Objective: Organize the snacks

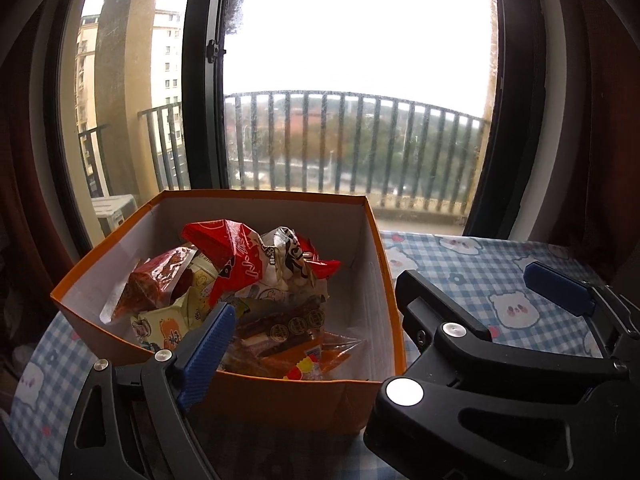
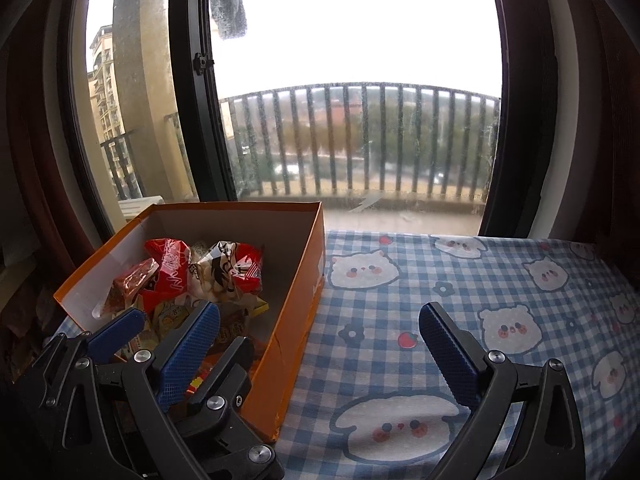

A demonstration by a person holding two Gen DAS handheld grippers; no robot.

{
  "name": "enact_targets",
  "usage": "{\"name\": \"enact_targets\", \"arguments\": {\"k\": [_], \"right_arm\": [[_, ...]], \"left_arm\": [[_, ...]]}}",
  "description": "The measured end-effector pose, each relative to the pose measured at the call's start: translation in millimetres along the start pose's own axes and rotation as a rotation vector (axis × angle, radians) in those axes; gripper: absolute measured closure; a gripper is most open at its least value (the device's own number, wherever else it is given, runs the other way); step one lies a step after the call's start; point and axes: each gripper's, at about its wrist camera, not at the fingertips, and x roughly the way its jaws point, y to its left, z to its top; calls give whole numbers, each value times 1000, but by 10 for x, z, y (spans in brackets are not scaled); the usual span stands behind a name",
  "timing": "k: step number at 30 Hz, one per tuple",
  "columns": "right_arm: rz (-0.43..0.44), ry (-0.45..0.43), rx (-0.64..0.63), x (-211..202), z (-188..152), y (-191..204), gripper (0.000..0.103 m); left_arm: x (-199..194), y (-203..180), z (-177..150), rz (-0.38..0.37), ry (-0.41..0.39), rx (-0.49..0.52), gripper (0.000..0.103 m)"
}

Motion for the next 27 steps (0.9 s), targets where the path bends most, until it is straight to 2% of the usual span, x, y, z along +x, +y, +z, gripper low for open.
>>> {"name": "enact_targets", "arguments": {"k": [3, 5, 10, 18, 27], "right_arm": [[-4, -3, -3, -189, -34, -33, 2], [0, -10, 9, -331, -66, -90, 2], [-57, -82, 10, -740, -174, -266, 2], [-122, -173, 29, -1285, -346, -592, 2], [-153, -215, 77, -1577, -526, -925, 2]], "left_arm": [[-190, -48, -37, 24, -33, -1, 6], [-313, -88, -62, 11, -48, 0, 4], [-616, -186, -111, 7, -83, 16, 1], [-977, -379, -211, 10, -131, 33, 1], [-1227, -498, -266, 26, -169, 62, 1]]}}
